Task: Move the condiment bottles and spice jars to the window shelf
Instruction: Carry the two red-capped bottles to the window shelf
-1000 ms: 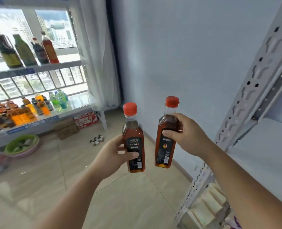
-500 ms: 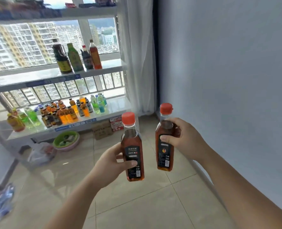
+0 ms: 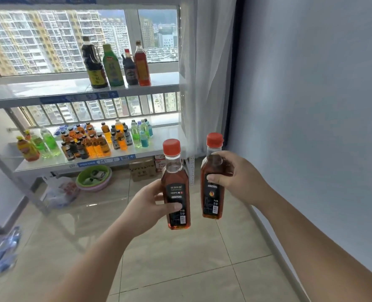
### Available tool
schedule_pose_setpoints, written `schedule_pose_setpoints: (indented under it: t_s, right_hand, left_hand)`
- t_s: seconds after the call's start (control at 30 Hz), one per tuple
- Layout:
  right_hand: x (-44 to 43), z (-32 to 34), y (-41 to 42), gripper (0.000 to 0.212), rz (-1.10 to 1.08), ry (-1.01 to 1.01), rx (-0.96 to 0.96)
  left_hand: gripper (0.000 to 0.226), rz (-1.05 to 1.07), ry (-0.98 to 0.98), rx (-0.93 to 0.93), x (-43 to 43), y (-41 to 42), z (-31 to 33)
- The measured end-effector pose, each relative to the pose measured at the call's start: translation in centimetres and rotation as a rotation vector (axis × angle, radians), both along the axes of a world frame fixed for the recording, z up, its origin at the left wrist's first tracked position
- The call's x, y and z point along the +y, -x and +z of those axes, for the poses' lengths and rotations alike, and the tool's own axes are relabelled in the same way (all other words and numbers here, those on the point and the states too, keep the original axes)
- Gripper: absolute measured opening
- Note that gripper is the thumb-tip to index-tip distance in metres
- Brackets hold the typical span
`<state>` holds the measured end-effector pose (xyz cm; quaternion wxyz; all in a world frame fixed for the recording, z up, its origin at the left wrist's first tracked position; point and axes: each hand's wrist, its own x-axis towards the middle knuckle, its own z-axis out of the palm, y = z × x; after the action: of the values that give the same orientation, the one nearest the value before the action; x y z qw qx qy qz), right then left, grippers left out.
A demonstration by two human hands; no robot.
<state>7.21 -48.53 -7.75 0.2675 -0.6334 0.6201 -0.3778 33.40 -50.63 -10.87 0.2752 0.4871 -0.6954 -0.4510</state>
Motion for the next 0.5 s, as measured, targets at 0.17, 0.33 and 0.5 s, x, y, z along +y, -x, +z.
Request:
schedule_pose_setpoints:
  t_s: [0.17, 0.33, 0.5]
  right_hand:
    - [-7.4, -1.5, -1.5, 0.052, -0.014, -0.012, -0.011]
    - [-15.5, -1.5, -3.9, 0.05, -0.012, -0.044, -0.004]
    - [-22.5, -0.9, -6.2, 0.049, -0.047, -0.001, -0.063]
  left_hand:
    - [0.051, 0.015, -0.003, 0.026, -7.2, -1.1, -1.0]
    - [0.051, 0.071, -0.005, 0.06, -15.4, -3.6, -1.8]
    - [0.052, 0.044, -0.003, 0.08, -22.9, -6.3, -1.6]
